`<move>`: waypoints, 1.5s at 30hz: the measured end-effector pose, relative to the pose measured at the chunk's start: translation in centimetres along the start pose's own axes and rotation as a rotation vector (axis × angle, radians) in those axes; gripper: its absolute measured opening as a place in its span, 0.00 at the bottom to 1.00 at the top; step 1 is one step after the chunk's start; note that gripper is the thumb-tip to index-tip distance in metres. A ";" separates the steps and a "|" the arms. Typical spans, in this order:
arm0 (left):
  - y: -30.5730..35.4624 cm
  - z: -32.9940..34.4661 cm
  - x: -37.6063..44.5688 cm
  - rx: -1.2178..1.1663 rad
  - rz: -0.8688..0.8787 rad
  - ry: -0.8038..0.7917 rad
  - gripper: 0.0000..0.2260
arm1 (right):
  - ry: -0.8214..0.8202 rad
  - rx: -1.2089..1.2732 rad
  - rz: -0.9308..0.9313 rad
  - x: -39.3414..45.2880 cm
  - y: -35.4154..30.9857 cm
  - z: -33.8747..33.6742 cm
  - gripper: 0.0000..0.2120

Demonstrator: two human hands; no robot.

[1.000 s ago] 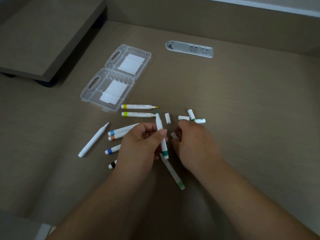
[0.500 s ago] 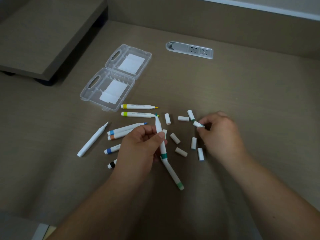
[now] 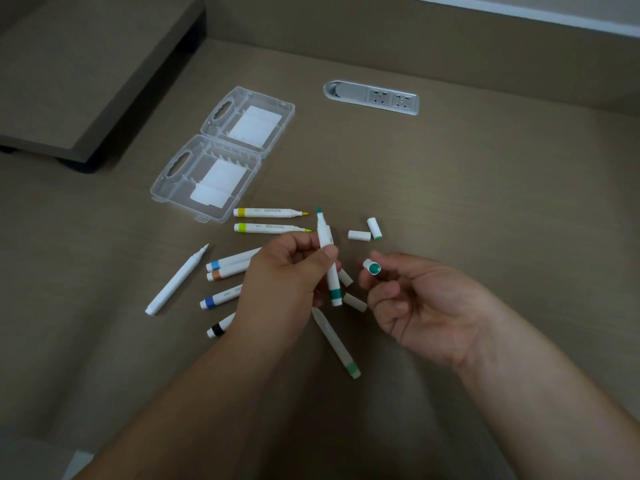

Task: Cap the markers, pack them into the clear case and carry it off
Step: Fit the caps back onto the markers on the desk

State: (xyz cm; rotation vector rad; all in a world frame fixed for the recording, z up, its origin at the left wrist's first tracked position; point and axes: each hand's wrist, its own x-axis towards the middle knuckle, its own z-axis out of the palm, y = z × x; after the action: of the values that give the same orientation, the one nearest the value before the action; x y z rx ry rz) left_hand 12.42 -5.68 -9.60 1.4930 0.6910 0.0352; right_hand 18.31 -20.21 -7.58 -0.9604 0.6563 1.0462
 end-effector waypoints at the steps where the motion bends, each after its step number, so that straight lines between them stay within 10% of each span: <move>1: 0.0 0.0 0.0 0.004 -0.003 -0.001 0.03 | 0.015 -0.014 -0.006 0.0 -0.1 0.0 0.06; 14: -0.1 -0.5 -0.2 0.011 -0.007 -0.017 0.03 | 0.082 -0.117 -0.065 0.3 0.3 0.5 0.08; 25: -1.1 -2.7 -2.4 0.310 0.107 -0.140 0.08 | 0.144 -0.598 -0.708 -0.7 0.9 -0.1 0.05; 45: -2.1 -4.2 -4.9 0.644 0.191 -0.357 0.12 | -0.032 -0.984 -0.633 -1.3 3.5 -1.7 0.09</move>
State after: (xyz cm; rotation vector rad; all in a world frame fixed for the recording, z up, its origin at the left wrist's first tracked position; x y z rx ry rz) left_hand 5.75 -4.29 -9.26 2.1095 0.2692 -0.3292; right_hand 14.59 -21.69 -8.42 -1.8370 -0.2673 0.7741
